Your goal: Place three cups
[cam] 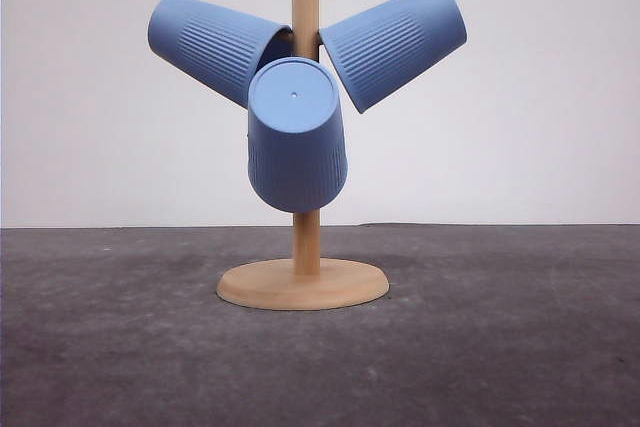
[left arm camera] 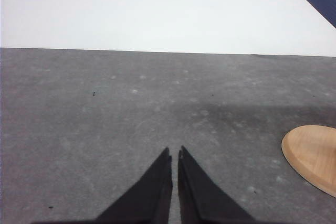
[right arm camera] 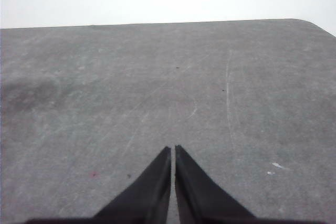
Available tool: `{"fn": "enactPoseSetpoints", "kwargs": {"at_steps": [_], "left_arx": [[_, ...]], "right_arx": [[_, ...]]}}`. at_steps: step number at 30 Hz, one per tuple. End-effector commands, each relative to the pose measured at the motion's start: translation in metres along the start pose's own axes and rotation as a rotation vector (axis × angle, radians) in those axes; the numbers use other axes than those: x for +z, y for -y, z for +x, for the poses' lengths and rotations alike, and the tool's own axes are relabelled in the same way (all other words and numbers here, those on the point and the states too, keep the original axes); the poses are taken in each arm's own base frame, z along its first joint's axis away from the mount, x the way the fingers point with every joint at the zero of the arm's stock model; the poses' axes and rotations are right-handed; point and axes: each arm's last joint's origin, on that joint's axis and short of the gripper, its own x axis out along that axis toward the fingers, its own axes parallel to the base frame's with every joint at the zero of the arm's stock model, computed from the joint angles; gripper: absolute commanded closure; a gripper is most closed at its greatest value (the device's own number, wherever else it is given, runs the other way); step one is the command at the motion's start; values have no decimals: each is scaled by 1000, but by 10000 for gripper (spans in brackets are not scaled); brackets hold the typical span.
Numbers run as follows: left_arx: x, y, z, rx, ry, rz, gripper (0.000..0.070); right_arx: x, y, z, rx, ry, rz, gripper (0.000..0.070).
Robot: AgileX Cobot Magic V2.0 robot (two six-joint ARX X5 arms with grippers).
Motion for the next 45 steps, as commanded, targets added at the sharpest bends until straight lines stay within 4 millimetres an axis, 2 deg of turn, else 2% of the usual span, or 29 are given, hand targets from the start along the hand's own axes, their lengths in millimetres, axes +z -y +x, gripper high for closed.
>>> {"fn": "enactPoseSetpoints", "kwargs": {"at_steps": [1, 45], "left_arx": [[-4, 0, 1, 0, -6, 2, 700], [-4, 0, 1, 0, -6, 2, 700]], "right_arx": [[0, 0, 0, 0, 8, 10, 688], [0, 0, 0, 1, 8, 10, 688]]}}
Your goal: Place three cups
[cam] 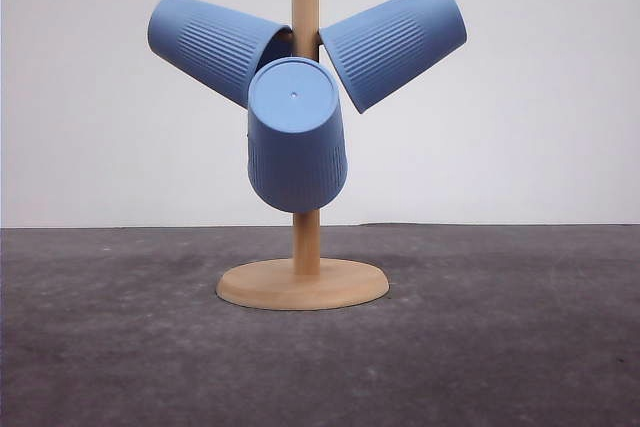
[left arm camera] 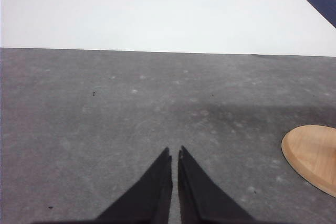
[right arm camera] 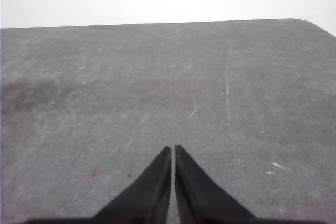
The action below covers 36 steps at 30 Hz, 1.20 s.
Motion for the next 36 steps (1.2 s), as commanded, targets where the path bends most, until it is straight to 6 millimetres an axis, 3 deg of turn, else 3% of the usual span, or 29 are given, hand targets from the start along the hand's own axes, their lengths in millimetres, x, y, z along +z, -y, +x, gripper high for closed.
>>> {"fn": "enactPoseSetpoints", "kwargs": {"at_steps": [1, 36], "left_arx": [[-4, 0, 1, 0, -6, 2, 700], [-4, 0, 1, 0, -6, 2, 700]], "right_arx": [[0, 0, 0, 0, 8, 10, 688], [0, 0, 0, 0, 8, 10, 688]]}}
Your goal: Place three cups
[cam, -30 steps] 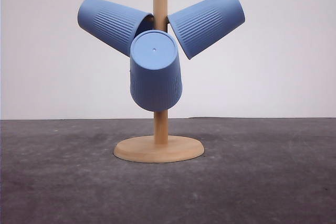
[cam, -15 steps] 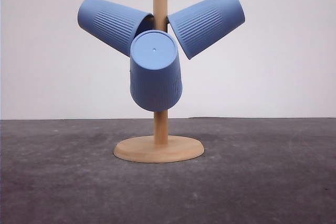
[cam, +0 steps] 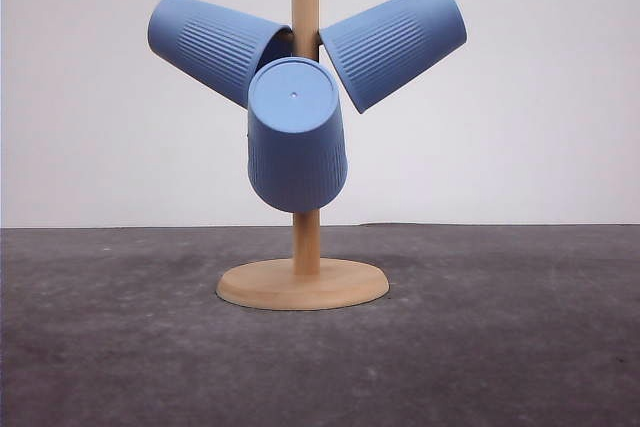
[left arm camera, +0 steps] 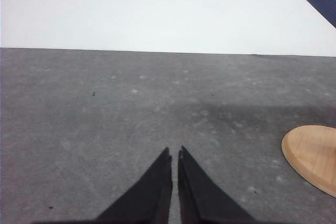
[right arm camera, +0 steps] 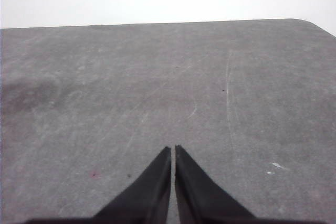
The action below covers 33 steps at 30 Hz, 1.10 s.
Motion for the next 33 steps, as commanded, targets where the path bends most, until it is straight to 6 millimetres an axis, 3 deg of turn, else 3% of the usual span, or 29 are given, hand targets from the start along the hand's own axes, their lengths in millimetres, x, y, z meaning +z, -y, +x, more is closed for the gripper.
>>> {"fn": "enactPoseSetpoints", "kwargs": {"at_steps": [1, 33], "left_arx": [[-4, 0, 1, 0, -5, 2, 700], [-4, 0, 1, 0, -5, 2, 700]], "right_arx": [[0, 0, 0, 1, 8, 10, 688], [0, 0, 0, 1, 8, 10, 688]]}}
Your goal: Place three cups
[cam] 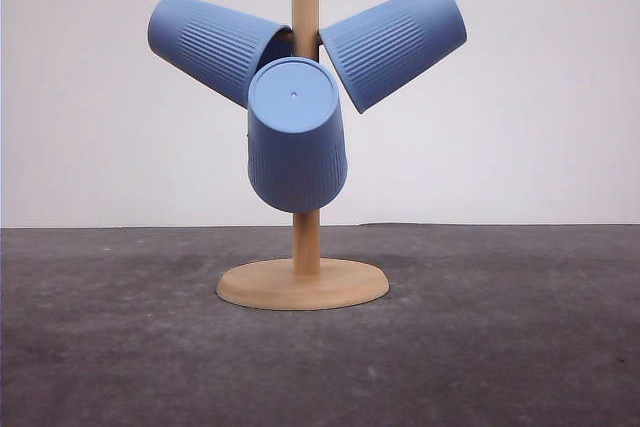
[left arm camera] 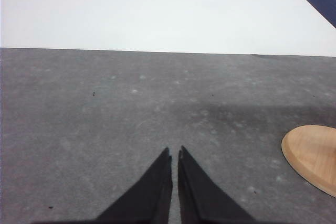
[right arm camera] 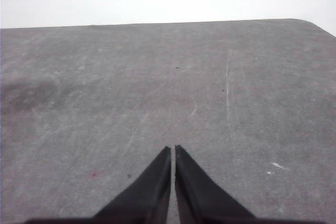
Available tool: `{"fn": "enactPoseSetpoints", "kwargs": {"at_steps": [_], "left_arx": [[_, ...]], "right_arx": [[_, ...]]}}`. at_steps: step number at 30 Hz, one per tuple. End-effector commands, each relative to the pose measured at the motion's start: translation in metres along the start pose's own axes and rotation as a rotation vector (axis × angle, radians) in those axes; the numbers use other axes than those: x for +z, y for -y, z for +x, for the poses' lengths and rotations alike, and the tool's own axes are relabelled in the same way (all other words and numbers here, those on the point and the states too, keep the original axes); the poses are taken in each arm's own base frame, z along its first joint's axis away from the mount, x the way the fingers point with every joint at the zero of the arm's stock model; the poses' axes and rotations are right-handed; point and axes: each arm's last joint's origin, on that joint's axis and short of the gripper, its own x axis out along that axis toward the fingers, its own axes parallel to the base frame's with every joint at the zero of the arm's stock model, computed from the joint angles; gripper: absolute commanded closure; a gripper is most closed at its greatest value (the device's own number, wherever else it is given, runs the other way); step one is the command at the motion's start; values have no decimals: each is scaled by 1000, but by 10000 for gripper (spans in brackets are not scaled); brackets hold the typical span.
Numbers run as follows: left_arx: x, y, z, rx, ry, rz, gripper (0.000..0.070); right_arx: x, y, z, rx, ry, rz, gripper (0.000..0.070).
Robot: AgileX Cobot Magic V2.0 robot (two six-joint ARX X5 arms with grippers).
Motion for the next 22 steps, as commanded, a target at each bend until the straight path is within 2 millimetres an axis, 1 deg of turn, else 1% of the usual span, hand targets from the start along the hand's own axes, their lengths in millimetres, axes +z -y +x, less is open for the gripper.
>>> {"fn": "enactPoseSetpoints", "kwargs": {"at_steps": [1, 22], "left_arx": [[-4, 0, 1, 0, -6, 2, 700], [-4, 0, 1, 0, -6, 2, 700]], "right_arx": [[0, 0, 0, 1, 8, 10, 688], [0, 0, 0, 1, 8, 10, 688]]}}
